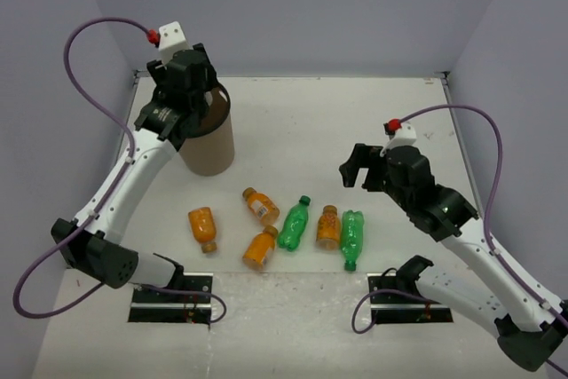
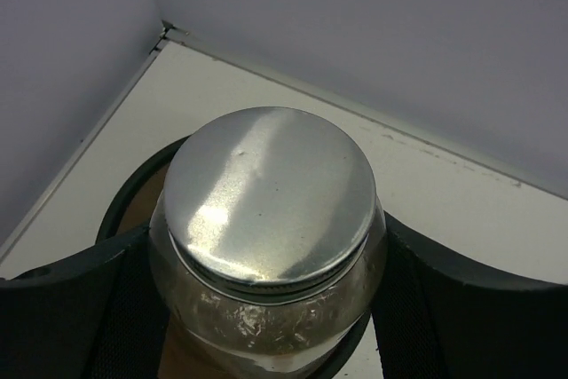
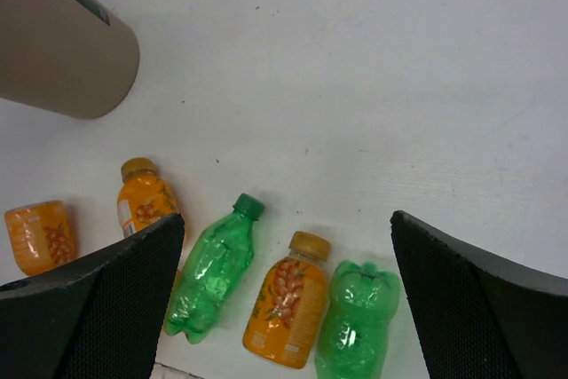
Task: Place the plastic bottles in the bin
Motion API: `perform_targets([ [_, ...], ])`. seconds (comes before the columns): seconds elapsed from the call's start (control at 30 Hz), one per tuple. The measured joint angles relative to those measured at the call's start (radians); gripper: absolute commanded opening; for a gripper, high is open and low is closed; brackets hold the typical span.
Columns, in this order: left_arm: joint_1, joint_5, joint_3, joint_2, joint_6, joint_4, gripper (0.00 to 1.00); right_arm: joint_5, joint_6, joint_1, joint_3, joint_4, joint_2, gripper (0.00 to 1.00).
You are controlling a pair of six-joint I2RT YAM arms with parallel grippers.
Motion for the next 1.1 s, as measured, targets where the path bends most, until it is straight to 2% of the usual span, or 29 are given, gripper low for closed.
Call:
perform_targets([
  [0.03, 0.003, 0.001, -0.003, 0.018, 0.0, -0.001, 0.59, -0.001, 0.003, 0.0, 0.0, -0.016, -0.005, 0.99],
  [0.07, 0.008, 0.005, -0.006, 0.031, -0.001, -0.002, 0.99, -0.003, 0.01, 0.0, 0.0, -0.033, -0.005, 0.99],
  [0.3, 0.033, 0.021, -0.083, 0.04, -0.026, -0.003, 1.0, -0.043, 0.068, 0.0, -0.093, -0.081, 0.053, 0.99],
  [0.5, 0.033, 0.086, -0.122, -0.041, -0.029, -0.033, 1.0, -0.089, 0.114, 0.0, -0.175, -0.1, 0.197, 0.85],
  [0.6, 0.026, 0.199, -0.18, -0.175, -0.016, -0.04, 1.0, -0.11, 0.131, 0.0, -0.211, -0.1, 0.202, 0.8],
  [0.8, 0.014, 0.314, -0.307, -0.379, -0.001, -0.059, 1.0, -0.121, 0.176, 0.003, -0.245, -0.108, 0.199, 0.8],
  [0.97, 0.013, 0.366, -0.398, -0.401, 0.007, -0.082, 1.0, -0.113, 0.219, 0.01, -0.267, -0.127, 0.182, 0.79],
  [1.1, 0.01, 0.411, -0.441, -0.379, 0.008, -0.103, 1.0, -0.108, 0.243, 0.01, -0.266, -0.145, 0.247, 0.78],
])
